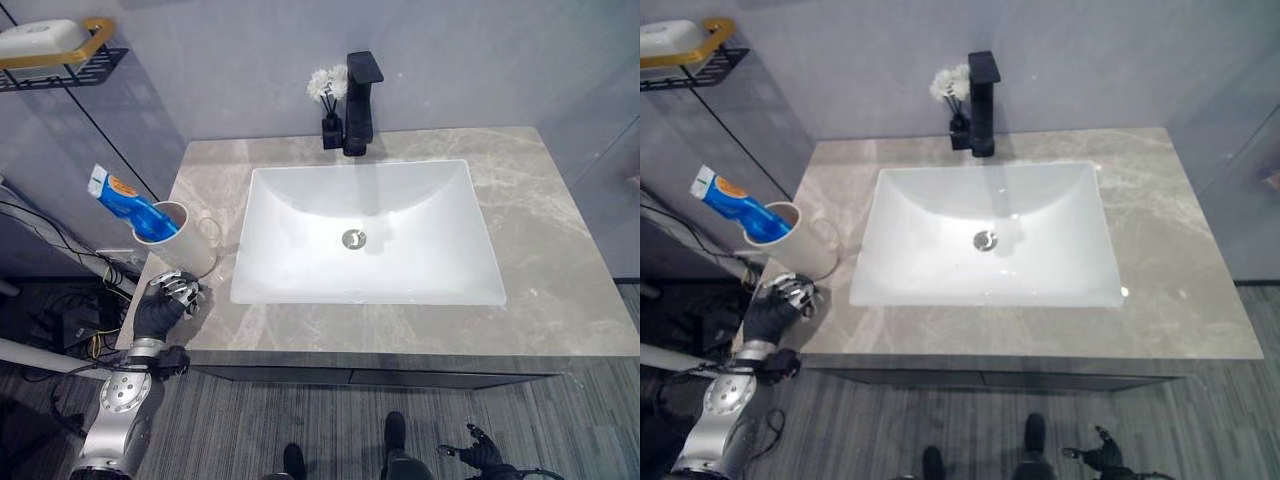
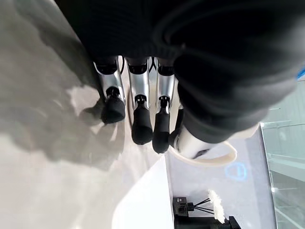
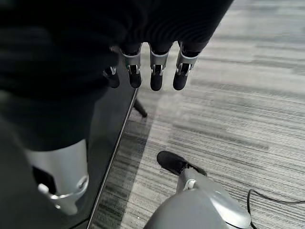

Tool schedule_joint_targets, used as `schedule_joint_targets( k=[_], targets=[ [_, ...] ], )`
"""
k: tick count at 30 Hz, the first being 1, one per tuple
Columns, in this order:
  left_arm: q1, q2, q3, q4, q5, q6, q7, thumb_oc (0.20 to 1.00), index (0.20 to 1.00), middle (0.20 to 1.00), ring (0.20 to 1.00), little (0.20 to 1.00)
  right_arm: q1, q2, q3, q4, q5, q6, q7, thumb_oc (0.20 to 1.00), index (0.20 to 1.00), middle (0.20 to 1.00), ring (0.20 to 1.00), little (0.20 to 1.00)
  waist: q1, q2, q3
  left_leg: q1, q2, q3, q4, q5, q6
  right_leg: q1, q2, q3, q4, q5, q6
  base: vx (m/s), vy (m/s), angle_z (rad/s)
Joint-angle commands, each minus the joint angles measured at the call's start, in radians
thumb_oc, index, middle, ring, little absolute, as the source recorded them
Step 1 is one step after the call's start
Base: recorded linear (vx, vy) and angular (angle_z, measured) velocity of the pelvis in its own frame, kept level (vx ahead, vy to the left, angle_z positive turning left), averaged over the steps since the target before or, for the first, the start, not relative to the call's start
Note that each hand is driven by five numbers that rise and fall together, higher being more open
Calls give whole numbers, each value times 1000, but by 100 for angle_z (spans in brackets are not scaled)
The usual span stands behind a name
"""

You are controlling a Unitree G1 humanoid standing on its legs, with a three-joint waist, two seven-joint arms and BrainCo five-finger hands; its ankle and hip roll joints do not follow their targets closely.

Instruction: Put brush and paste in cup on sink, flatten towel.

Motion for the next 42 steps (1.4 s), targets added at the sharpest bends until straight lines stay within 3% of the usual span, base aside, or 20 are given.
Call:
schedule_joint_targets(
  k=[1, 6, 11, 17, 21, 25, 26, 27, 28, 29, 30, 32, 34, 35, 38, 40, 42],
  targets=[
    [-81, 40, 29, 14, 4, -53, 44, 200, 200, 200, 200, 200, -47, -4, 16, 14, -17, -5, 3, 1000, 1000, 1000, 1000, 1000, -18, -3, 33, -107, 10, -49, 2, 98, -21, 103, -45, -4, 8, -34, 54, 0, 0, 0],
    [-182, 59, 22, 80, 15, -62, 89, 200, 200, 200, 200, 200, -62, -11, 27, 41, -19, 1, 0, 1000, 1000, 1000, 1000, 1000, -27, 2, 39, -120, 14, -44, 2, 99, -26, 88, -43, 1, 8, -34, 54, 33, -26, -2],
    [-329, 58, -50, 124, 13, -63, 140, 200, 200, 200, 200, 200, -97, -13, 42, 72, -8, 9, -10, 1000, 1000, 1000, 1000, 1000, -40, -2, 49, -117, 12, -56, 2, 94, -20, 94, -42, -6, 29, -44, 51, 33, -10, 2],
    [-302, 33, -50, 23, 2, -65, 120, 200, 200, 200, 200, 200, -102, -5, 25, 83, 14, 20, -13, 1000, 1000, 1000, 1000, 1000, -36, -23, 57, -81, -13, -63, 2, 64, 7, 115, -64, -6, 59, -52, 61, 31, 58, 1],
    [-212, 16, -40, -78, -16, -57, 51, 200, 200, 200, 200, 200, -89, -7, -3, 141, -8, 38, 6, 1000, 1000, 1000, 1000, 1000, -6, -51, 60, -68, -68, -74, 63, 21, 45, 129, -132, 1, 146, -20, 83, 23, 170, 3],
    [-167, 13, -32, -119, -28, -58, 9, 200, 200, 200, 200, 200, -70, -19, -21, 156, -35, 43, 20, 1000, 1000, 1000, 1000, 1000, 0, -44, 62, -54, -94, -89, 47, 20, 67, 92, -164, 19, 258, 29, 93, 11, 186, 10],
    [-159, 21, -27, -127, -18, -62, 2, 200, 200, 200, 200, 200, -68, -17, -28, 156, -29, 43, 23, 1000, 1000, 1000, 1000, 1000, 1, -42, 68, -42, -94, -89, 32, 26, 70, 70, -158, 19, 299, 23, 88, -14, 213, 11],
    [-164, 23, -27, -122, -12, -67, 2, 200, 200, 200, 200, 200, -61, -10, -28, 157, -24, 40, 25, 1000, 1000, 1000, 1000, 1000, -4, -37, 74, -42, -89, -91, 28, 29, 74, 53, -117, 38, 339, -1, 82, -29, 148, 9],
    [-183, 25, -34, -107, -14, -73, 1, 200, 200, 200, 200, 200, -58, -1, -23, 162, -11, 36, 26, 1000, 1000, 1000, 1000, 1000, -18, -32, 80, -40, -84, -102, 23, 35, 72, 30, -27, 90, 356, -86, 50, -26, 83, 3],
    [-183, 25, -34, -107, -15, -73, 1, 200, 200, 200, 200, 200, -58, -1, -23, 162, -11, 36, 26, 1000, 1000, 1000, 1000, 1000, -18, -32, 80, -40, -83, -102, 23, 35, 72, 30, -27, 90, 356, -86, 50, 14, 98, 7],
    [-199, 17, -41, -95, -26, -74, -3, 200, 200, 200, 200, 200, -50, 14, -6, 173, 12, 28, 34, 1000, 1000, 1000, 1000, 1000, -25, -27, 76, -40, -95, -119, 15, 38, 74, -12, 78, 112, 347, -162, 15, 45, 87, 24],
    [-215, 17, -45, -78, -17, -79, 6, 200, 200, 200, 200, 200, -46, 22, 12, 185, 24, 21, 28, 1000, 1000, 1000, 1000, 1000, -32, -32, 74, -29, -114, -131, 10, 28, 76, -44, 142, 110, 309, -167, -17, 136, 31, 47],
    [-234, 2, -39, -52, -23, -79, 33, 200, 200, 200, 200, 200, -27, 34, 20, 186, 29, 18, 25, 1000, 1000, 1000, 1000, 1000, -50, -47, 84, -24, -132, -153, 112, -26, 67, -24, 149, 107, 270, -169, -34, 193, -45, 42],
    [-234, -11, -46, -47, -27, -81, 26, 200, 200, 200, 200, 200, -34, 26, 18, 189, 39, 14, 28, 1000, 1000, 1000, 1000, 1000, -63, -54, 94, -57, -145, -147, 245, -54, 44, -4, 164, 138, 247, -166, -49, 105, -13, 35],
    [-208, -58, -31, -65, -110, -75, 2, 200, 200, 200, 200, 200, -37, 7, -3, 226, 38, 18, 24, 1000, 1000, 1000, 1000, 1000, -35, -77, 113, -159, -133, -129, 516, 7, -25, 81, 148, 126, 202, -174, -76, 91, -45, 19],
    [-220, -58, -42, -66, -119, -69, 3, 200, 200, 200, 200, 200, -40, -4, -24, 244, 37, 30, 4, 1000, 1000, 1000, 1000, 1000, -34, -80, 113, -204, -56, -113, 548, 36, -24, 122, 131, 110, 182, -190, -77, 124, -10, 14],
    [-217, -37, -35, -67, -113, -69, 8, 200, 200, 200, 200, 200, -36, -5, -51, 239, 64, 32, -9, 1000, 1000, 1000, 1000, 1000, -25, -83, 105, -218, -5, -118, 453, 6, -4, 163, 116, 122, 160, -210, -68, 208, 101, 14]
  ],
)
